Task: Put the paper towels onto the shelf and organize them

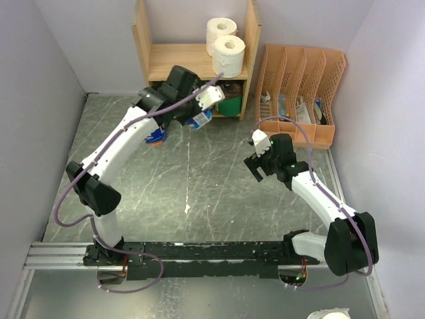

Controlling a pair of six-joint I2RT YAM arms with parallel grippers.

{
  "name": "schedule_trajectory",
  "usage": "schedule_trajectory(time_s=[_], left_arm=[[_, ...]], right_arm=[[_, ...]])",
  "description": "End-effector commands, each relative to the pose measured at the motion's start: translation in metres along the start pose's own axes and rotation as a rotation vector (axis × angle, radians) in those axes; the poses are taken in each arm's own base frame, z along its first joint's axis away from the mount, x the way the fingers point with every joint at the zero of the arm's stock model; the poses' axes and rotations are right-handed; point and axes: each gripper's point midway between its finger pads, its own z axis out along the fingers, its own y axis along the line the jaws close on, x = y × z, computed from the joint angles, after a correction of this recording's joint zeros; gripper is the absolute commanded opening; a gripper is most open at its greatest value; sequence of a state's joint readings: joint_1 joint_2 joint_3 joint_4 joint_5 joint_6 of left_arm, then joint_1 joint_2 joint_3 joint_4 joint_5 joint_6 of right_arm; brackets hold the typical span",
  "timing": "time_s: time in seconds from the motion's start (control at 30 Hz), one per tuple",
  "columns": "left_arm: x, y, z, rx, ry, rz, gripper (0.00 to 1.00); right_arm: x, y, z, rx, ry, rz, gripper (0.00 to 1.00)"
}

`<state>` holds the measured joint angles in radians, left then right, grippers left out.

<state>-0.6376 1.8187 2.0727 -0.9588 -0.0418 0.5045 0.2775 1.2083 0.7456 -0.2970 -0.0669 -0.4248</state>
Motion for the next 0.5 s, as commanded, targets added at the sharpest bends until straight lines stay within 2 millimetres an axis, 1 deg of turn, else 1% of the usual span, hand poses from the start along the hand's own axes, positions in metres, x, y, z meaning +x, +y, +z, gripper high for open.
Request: schedule_trajectory(time_s=[0.0, 0.07, 0.1, 0.13, 0.2, 0.33, 0.47], left_arm=[[0.016, 0.062, -0.021, -0.287, 0.195, 0.292, 0.07], [0.008, 0.08, -0.026, -0.341, 0.224, 0.373, 0.07], [0.002, 0.088, -0.03, -0.365, 0.223, 0.388, 0.07], [-0.011, 0.101, -0.04, -0.4, 0.202, 0.394, 0.07], [-0.02, 0.118, -0.048, -0.434, 0.2, 0.419, 0.07], [-0.018, 0.148, -0.05, -0.501, 0.224, 0.464, 0.07], [-0.015, 0.165, -0.051, -0.531, 0.224, 0.457, 0.07]], right_arm=[[-0.011, -0.001, -0.009, 0.0, -0.058, -0.005, 0.95], [-0.012, -0.001, -0.011, 0.003, -0.064, -0.006, 0.95], [-0.012, -0.001, -0.011, 0.003, -0.063, -0.007, 0.95], [-0.012, -0.002, -0.011, 0.005, -0.061, -0.007, 0.95], [-0.013, -0.002, -0.011, 0.006, -0.061, -0.007, 0.95], [-0.011, -0.001, -0.011, 0.004, -0.06, -0.008, 0.94], [-0.012, -0.002, -0.011, 0.006, -0.062, -0.01, 0.94]])
